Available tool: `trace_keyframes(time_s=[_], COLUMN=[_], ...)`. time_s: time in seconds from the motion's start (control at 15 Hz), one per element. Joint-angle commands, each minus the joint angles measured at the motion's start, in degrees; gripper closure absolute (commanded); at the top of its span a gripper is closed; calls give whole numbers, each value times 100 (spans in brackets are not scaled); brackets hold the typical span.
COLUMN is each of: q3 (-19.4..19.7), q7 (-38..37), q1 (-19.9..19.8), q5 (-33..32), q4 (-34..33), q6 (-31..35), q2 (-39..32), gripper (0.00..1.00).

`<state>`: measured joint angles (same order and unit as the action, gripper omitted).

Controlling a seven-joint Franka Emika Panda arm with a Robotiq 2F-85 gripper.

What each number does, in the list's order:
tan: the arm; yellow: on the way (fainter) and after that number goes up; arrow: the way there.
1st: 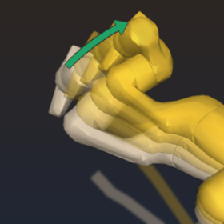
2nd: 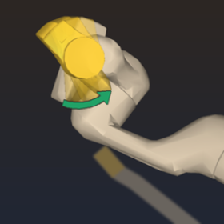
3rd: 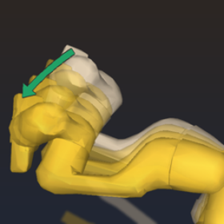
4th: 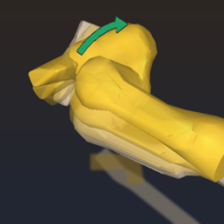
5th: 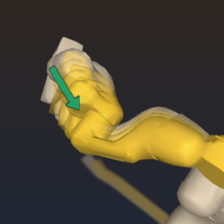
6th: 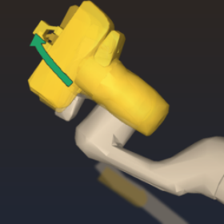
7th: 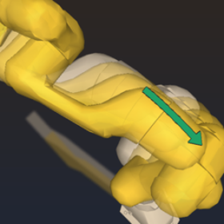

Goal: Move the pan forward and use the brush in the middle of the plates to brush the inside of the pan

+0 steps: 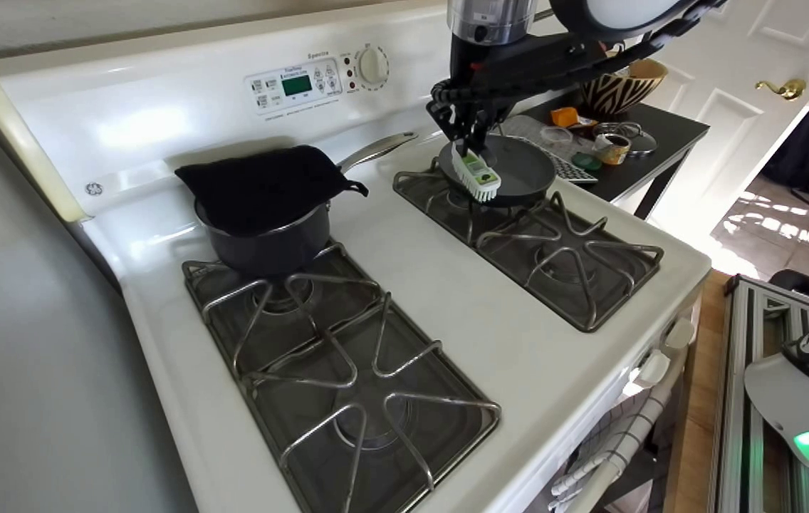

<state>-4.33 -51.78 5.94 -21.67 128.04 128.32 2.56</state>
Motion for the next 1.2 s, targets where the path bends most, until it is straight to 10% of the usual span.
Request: trace_keyframes(time_s=[0.0, 1.13], q3=[41, 496], q7=[-150, -346], q1=[-189, -762], q5=[-150, 3], q4=[-99, 384], q6=[-85, -45], q2=[-127, -111], gripper=[96, 96])
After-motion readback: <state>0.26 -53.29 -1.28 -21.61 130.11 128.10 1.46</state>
